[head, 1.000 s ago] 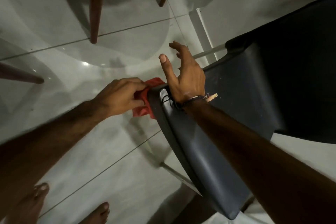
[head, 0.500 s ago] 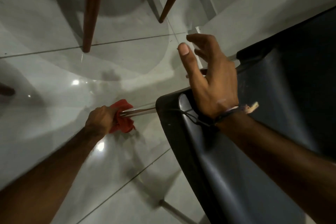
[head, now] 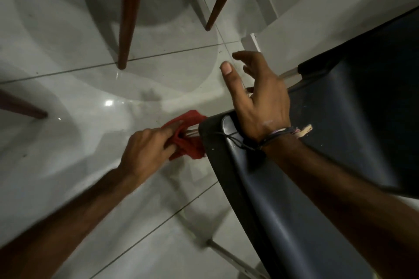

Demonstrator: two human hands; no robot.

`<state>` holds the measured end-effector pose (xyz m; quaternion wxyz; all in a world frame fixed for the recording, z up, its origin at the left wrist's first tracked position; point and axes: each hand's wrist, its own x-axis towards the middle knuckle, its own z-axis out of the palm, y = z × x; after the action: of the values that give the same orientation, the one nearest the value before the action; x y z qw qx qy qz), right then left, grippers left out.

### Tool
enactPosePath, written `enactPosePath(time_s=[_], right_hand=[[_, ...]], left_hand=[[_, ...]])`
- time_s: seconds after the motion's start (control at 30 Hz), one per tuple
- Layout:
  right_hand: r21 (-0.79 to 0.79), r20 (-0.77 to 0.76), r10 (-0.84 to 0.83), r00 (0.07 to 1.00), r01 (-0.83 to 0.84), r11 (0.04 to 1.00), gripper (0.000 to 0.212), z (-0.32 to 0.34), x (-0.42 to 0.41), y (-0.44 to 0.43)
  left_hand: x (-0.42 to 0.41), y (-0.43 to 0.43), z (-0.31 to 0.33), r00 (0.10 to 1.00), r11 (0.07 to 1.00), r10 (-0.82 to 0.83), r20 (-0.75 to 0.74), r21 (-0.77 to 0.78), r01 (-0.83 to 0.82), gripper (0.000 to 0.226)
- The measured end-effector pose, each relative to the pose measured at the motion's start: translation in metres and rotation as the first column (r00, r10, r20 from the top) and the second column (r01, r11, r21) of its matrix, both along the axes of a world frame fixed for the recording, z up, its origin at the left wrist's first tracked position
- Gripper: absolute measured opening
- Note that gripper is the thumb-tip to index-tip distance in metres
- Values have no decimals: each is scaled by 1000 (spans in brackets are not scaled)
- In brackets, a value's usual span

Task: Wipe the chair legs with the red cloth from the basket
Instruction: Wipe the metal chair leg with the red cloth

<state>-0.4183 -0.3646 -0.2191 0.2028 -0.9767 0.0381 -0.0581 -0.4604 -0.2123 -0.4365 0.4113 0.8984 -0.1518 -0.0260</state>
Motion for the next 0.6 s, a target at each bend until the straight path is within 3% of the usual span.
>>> enactPosePath(time_s=[0.03, 0.1, 0.27, 0.4, 0.43, 0.53, 0.6], right_hand=[[-10, -11, -3, 1000, 3, 1000, 54, 1, 0, 1], [-23, -30, -11, 999, 11, 1000, 55, 0, 0, 1], [6, -2, 4, 1000, -4, 1000, 57, -7, 4, -6], [37, 58, -12, 998, 9, 999, 60, -11, 5, -11], [45, 58, -10, 998, 7, 999, 61, -11, 5, -10], [39, 36, -16, 999, 15, 999, 57, -7, 4, -7], [32, 12, -29, 999, 29, 999, 56, -2, 2, -5]], left_hand=[[-4, -2, 9, 998, 999, 24, 57, -35, -22, 48], [-15, -5, 11, 999, 996, 42, 22, -80, -40, 51], [-7, -6, -61, 971, 997, 70, -227, 42, -62, 46], [-3, -15, -116, 864, 971, 138, -484, -106, -215, 24], [0, -14, -122, 841, 972, 135, -523, -94, -215, 22], [7, 5, -119, 863, 987, 128, -489, 152, -61, 23], [8, 23, -102, 852, 980, 93, -514, 199, 13, 24]])
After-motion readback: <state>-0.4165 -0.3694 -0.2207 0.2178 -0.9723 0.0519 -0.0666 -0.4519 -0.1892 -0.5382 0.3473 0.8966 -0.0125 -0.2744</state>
